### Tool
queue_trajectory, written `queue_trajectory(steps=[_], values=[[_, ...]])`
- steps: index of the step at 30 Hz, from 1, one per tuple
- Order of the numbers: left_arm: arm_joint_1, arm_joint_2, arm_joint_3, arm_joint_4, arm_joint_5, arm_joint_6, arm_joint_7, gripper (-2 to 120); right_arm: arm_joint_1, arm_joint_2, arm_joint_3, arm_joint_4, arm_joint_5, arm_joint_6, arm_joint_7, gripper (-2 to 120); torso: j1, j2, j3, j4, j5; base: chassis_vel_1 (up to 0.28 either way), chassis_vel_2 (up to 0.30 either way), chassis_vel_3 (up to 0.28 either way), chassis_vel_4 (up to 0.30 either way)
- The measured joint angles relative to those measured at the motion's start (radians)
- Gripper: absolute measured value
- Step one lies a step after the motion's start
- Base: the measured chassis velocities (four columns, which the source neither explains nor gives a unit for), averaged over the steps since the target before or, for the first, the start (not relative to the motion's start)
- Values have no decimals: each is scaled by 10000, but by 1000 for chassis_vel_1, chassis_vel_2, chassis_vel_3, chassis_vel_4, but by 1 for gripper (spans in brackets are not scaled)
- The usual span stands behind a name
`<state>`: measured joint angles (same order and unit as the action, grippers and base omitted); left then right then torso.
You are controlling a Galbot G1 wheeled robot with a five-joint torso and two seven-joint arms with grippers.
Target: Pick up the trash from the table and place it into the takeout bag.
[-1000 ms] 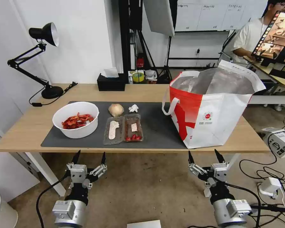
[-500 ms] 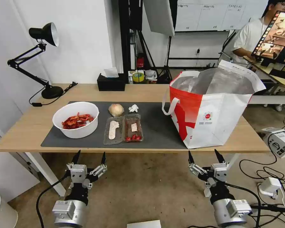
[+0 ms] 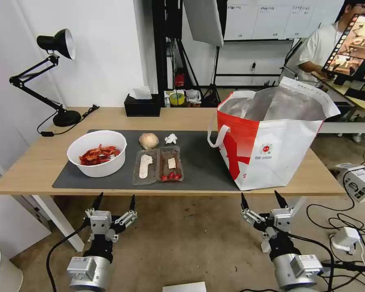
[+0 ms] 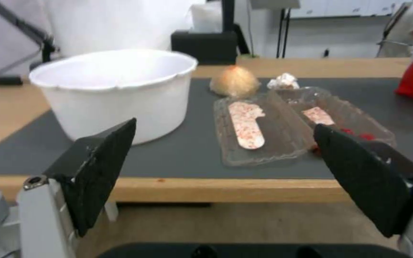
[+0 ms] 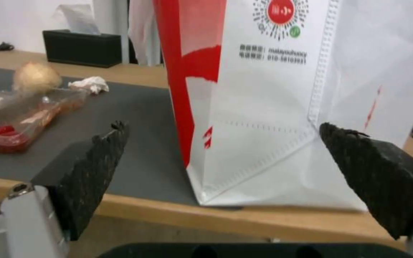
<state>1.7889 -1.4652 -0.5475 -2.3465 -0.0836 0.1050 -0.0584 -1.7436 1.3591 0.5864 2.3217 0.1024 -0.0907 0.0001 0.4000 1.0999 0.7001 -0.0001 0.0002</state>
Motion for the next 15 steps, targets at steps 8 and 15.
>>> queue_trajectory(steps=[8, 15], values=[[-284, 832, 84, -1117, -1997, 2501, -1400, 100, 764, -2029, 486, 326, 1391, -1216, -2, 100, 1, 0, 0, 2, 0, 0, 0, 0, 0], [-320, 1058, 122, -1579, -2825, 3136, -1829, 100, 1456, -3701, 979, 679, 2944, -2257, -15, 100, 1, 0, 0, 8, -6, 0, 0, 0, 0]])
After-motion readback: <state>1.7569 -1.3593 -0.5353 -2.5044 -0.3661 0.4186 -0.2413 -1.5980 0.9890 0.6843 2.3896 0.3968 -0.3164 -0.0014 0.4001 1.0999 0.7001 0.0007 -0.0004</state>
